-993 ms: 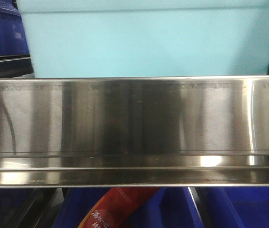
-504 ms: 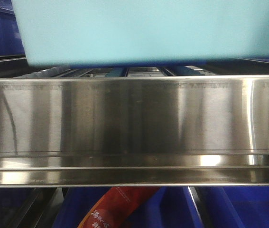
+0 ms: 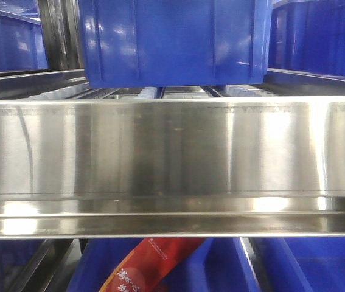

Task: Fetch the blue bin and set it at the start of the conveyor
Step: 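Grip the turquoise bin walls with both grippers and lift it off the shelf, then hold the turquoise bin with both grippers and pull it back from the shelf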

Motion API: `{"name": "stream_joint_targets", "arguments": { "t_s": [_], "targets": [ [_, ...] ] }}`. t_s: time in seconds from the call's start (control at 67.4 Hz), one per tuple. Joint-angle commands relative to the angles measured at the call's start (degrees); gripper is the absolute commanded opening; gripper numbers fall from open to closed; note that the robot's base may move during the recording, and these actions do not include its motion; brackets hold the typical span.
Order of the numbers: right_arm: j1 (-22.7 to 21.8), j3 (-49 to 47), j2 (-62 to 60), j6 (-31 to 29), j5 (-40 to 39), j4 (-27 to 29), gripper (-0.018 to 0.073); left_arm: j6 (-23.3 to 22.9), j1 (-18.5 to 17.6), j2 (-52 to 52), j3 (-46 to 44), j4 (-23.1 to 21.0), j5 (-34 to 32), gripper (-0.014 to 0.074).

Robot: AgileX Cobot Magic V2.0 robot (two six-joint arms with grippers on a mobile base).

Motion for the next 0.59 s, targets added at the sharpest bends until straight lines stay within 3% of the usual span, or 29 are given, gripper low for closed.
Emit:
{"name": "stream_joint_targets", "arguments": {
  "t_s": [0.0, 0.578],
  "targets": [
    [-0.1, -0.5, -0.7, -0.8, -1.3, -0.5, -0.0151, 0.5, -0.3, -1.1, -0.4, 2.3, -0.6, -0.0111],
    [-0.1, -0.5, 1.2, -0.8, -1.3, -0.1, -0.0152, 0.5, -0.3, -1.0, -0.4, 3.0, -0.6, -0.0111]
  ]
}}
